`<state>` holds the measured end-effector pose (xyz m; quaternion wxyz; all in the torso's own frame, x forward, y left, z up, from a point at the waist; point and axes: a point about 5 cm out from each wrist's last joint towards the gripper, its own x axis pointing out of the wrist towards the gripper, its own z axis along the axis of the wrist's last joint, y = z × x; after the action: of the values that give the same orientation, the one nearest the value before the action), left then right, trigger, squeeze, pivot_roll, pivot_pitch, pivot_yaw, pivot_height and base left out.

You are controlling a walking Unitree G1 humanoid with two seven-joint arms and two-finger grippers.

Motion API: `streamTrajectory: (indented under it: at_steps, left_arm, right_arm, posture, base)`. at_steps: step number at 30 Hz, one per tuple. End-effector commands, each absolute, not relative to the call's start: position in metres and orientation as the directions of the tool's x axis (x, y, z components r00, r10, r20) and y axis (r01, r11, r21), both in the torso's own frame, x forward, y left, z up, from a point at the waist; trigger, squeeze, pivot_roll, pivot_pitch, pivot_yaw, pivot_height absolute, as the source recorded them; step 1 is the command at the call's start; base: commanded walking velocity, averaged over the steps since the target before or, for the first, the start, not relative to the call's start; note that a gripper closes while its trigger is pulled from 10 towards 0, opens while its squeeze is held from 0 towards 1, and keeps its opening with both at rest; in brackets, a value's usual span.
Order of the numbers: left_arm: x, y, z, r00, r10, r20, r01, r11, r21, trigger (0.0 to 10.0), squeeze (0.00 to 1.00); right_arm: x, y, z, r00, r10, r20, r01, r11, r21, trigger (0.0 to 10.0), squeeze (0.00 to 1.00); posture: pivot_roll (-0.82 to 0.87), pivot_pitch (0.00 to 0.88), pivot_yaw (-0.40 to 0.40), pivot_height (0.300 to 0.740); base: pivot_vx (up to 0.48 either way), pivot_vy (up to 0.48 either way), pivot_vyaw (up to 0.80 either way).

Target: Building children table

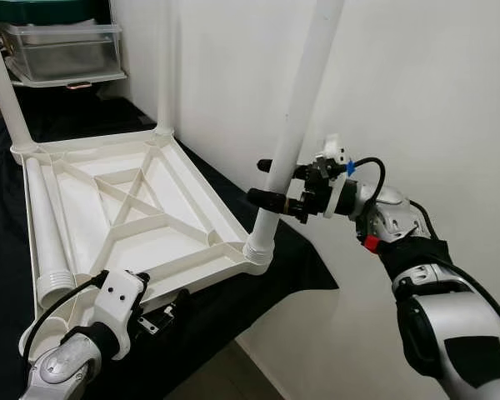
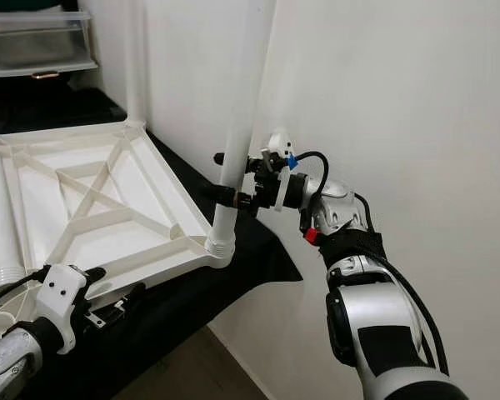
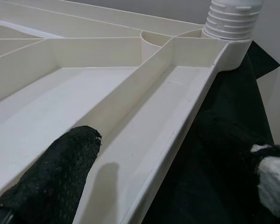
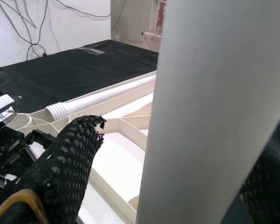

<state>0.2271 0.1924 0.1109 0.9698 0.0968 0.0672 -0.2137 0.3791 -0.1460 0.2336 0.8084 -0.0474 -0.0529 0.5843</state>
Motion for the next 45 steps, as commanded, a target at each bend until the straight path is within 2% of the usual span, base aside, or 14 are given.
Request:
streamTrajectory:
  at_steps: [1,10,11,12,13,14,15,17,29,33,45]
  left_arm:
    - [0.225,0.190,0.111,0.897,-0.408,-0.171,0.433,0.888,0.155,10.0,0.00]
    - [0.225,0.190,0.111,0.897,-0.407,-0.170,0.432,0.888,0.154,10.0,0.00]
    - [0.225,0.190,0.111,0.898,-0.407,-0.169,0.432,0.889,0.153,10.0,0.00]
    - [0.225,0.190,0.111,0.898,-0.407,-0.169,0.432,0.889,0.153,10.0,0.00]
    - [0.225,0.190,0.111,0.898,-0.406,-0.170,0.431,0.890,0.153,10.0,0.00]
    - [0.224,0.190,0.111,0.899,-0.405,-0.170,0.430,0.890,0.153,10.0,0.00]
    - [0.224,0.190,0.111,0.899,-0.405,-0.170,0.430,0.890,0.153,10.0,0.00]
    - [0.224,0.190,0.111,0.899,-0.404,-0.170,0.429,0.890,0.152,10.0,0.00]
    - [0.225,0.189,0.111,0.898,-0.406,-0.168,0.431,0.890,0.150,10.0,0.00]
    - [0.225,0.188,0.110,0.898,-0.407,-0.169,0.431,0.890,0.147,10.0,0.00]
    - [0.225,0.186,0.109,0.896,-0.410,-0.169,0.434,0.889,0.145,10.0,0.00]
  right_arm:
    - [0.380,-0.149,0.237,0.310,0.950,0.029,-0.938,0.310,-0.155,10.0,0.00]
    - [0.381,-0.148,0.240,0.307,0.951,0.025,-0.938,0.307,-0.159,10.0,0.00]
    - [0.381,-0.148,0.240,0.307,0.951,0.024,-0.938,0.307,-0.160,9.1,0.00]
    - [0.381,-0.148,0.240,0.307,0.951,0.024,-0.938,0.307,-0.160,9.1,0.00]
    - [0.381,-0.147,0.240,0.306,0.952,0.023,-0.938,0.305,-0.164,3.8,0.00]
    - [0.381,-0.147,0.240,0.305,0.952,0.022,-0.938,0.304,-0.167,2.2,0.00]
    - [0.381,-0.147,0.240,0.305,0.952,0.022,-0.938,0.304,-0.167,2.2,0.00]
    - [0.381,-0.147,0.240,0.302,0.953,0.020,-0.939,0.300,-0.170,0.0,0.00]
    - [0.382,-0.149,0.239,0.323,0.946,0.025,-0.932,0.323,-0.166,0.0,0.00]
    - [0.385,-0.149,0.234,0.367,0.929,0.046,-0.925,0.369,-0.094,0.0,0.00]
    - [0.378,-0.147,0.217,0.327,0.943,0.055,-0.944,0.328,-0.025,0.0,0.00]
  posture:
    - [0.16,0.000,-0.177,0.740]
    - [0.16,0.000,-0.183,0.740]
    - [0.16,0.000,-0.184,0.740]
    - [0.16,0.000,-0.184,0.740]
    - [0.16,0.000,-0.185,0.740]
    - [0.16,0.000,-0.185,0.740]
    - [0.16,0.000,-0.185,0.740]
    - [0.16,0.000,-0.186,0.740]
    - [0.16,0.000,-0.185,0.740]
    - [0.16,0.000,-0.185,0.740]
    - [0.15,0.000,-0.183,0.740]
  base:
    - [0.000,0.000,0.00]
    - [0.000,0.000,0.00]
    - [0.000,0.000,0.00]
    - [0.000,0.000,0.00]
    - [0.000,0.000,0.00]
    - [0.000,0.000,0.00]
    - [0.000,0.000,0.00]
    - [0.000,0.000,0.00]
    - [0.000,0.000,0.00]
    - [0.000,0.000,0.00]
    - [0.000,0.000,0.00]
